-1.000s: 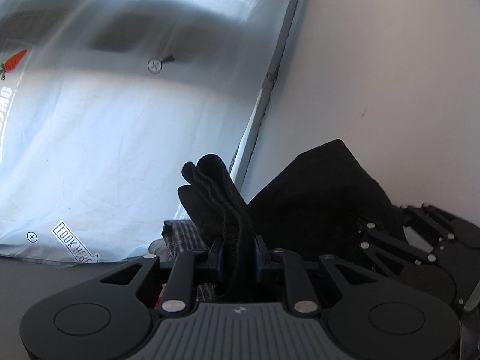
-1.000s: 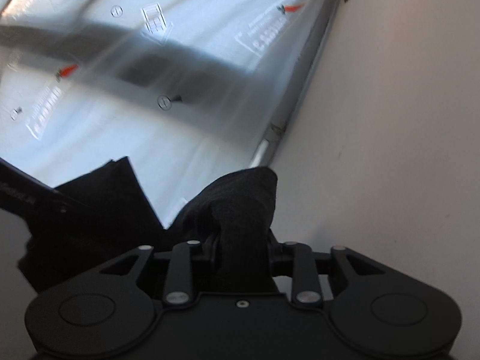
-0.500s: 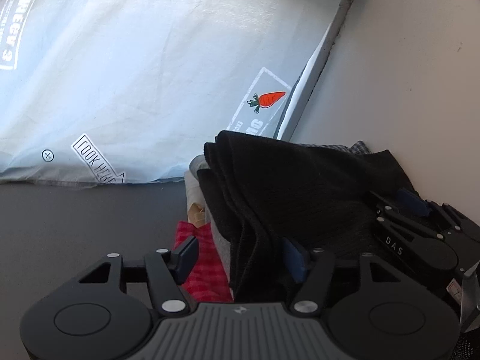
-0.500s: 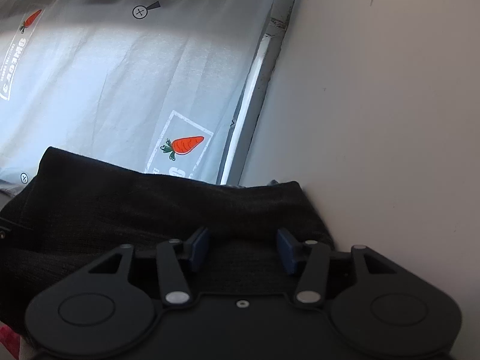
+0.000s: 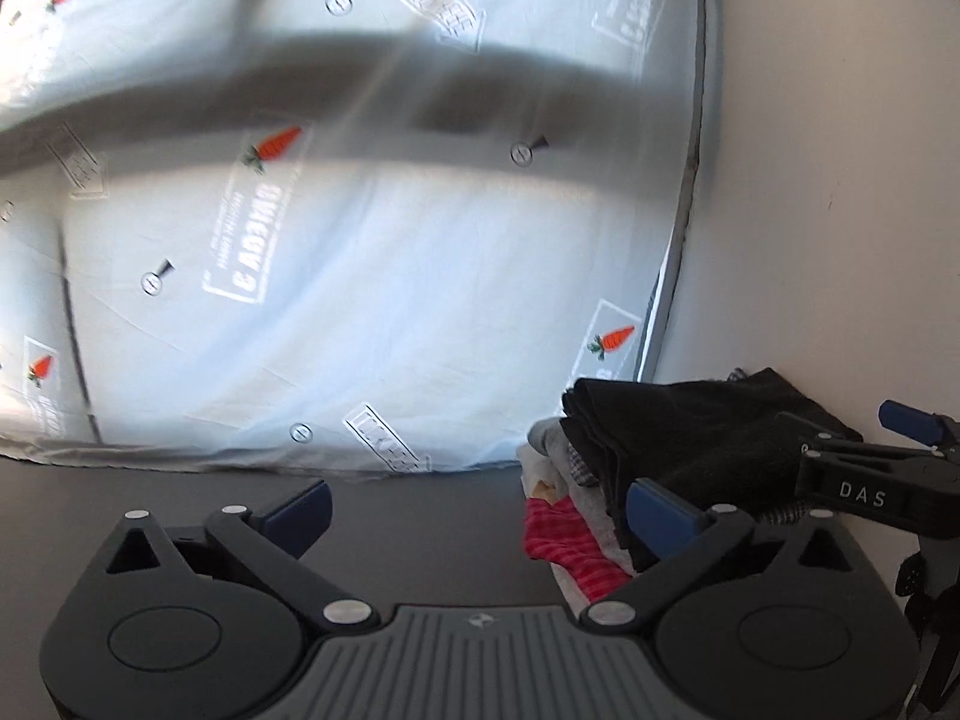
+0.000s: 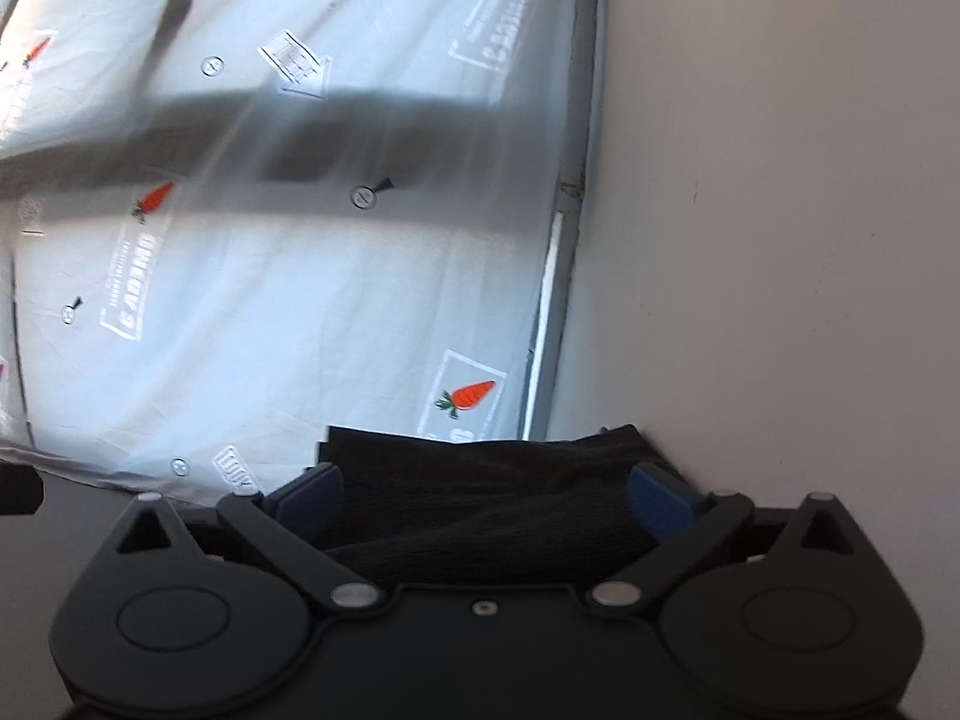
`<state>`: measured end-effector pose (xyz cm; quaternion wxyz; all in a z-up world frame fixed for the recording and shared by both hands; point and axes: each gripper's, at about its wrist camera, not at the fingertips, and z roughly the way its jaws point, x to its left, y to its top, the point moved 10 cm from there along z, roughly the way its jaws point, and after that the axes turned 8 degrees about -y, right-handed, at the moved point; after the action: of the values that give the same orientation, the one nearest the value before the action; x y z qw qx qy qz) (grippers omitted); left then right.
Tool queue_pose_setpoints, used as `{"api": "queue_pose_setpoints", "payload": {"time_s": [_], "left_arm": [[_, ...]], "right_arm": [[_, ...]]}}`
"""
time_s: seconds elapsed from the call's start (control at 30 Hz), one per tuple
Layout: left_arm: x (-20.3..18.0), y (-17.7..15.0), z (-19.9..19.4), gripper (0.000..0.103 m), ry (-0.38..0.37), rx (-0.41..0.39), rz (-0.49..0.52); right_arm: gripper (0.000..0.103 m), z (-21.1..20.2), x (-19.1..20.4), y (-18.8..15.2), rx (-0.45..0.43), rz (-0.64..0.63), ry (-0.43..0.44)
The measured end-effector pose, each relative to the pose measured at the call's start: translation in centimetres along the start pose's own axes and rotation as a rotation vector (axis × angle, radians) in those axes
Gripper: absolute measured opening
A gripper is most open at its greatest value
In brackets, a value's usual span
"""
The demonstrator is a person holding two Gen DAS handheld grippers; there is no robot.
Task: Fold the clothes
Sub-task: 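Place the sweater on top of the clothes stack and open both grippers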
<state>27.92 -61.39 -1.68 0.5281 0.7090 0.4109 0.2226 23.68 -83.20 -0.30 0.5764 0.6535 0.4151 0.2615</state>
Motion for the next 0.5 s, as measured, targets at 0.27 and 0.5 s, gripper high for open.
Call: {"api": "queue_pose_setpoints", "payload": {"time_s": [0.27, 0.5], "left_arm": [[6.3, -1.6, -13.7, 0.103, 0.136, -0.063, -0.089], [14.1, -5.8, -24.0, 0.103, 0.209, 0.034, -0.094]], "right_arm": [[0.103, -12.2, 7.7, -0.1, 0.018, -0.005, 0.125], [0.103, -23.1, 16.0, -2.2, 0.083, 0.02, 0.2]]}}
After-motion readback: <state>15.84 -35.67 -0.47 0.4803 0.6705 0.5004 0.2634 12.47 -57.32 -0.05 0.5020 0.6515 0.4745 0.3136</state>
